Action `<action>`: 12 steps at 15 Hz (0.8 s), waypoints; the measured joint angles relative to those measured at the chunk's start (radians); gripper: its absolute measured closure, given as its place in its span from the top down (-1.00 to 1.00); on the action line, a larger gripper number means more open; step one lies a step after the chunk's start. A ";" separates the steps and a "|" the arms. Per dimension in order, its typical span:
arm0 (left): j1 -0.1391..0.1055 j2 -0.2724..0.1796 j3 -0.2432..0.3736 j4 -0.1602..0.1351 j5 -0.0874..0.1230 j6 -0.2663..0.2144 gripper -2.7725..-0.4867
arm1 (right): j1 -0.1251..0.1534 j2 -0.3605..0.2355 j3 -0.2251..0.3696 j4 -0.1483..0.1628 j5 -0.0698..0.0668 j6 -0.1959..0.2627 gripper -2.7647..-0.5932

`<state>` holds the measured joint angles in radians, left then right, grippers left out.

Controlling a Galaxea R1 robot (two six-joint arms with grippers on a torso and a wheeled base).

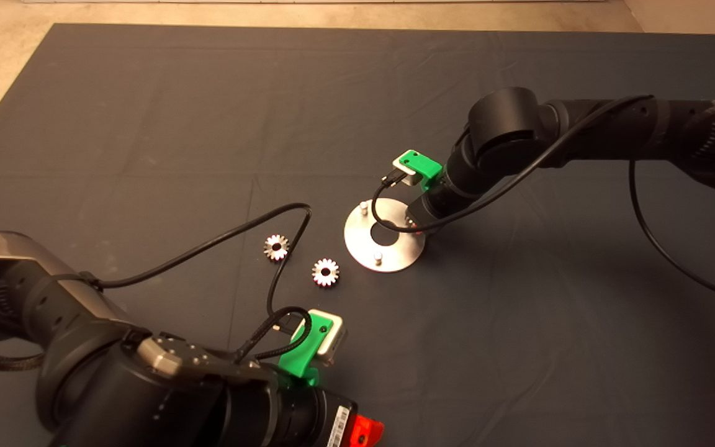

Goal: Install three planetary gears onto the carrier pins

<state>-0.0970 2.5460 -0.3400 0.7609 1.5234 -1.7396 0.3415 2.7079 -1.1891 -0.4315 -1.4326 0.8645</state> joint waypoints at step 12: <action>0.000 0.000 0.000 0.000 0.000 0.000 0.99 | 0.000 0.002 -0.025 0.035 0.010 -0.028 -0.91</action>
<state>-0.0970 2.5460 -0.3400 0.7609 1.5230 -1.7396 0.3415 2.7098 -1.2140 -0.3968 -1.4226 0.8366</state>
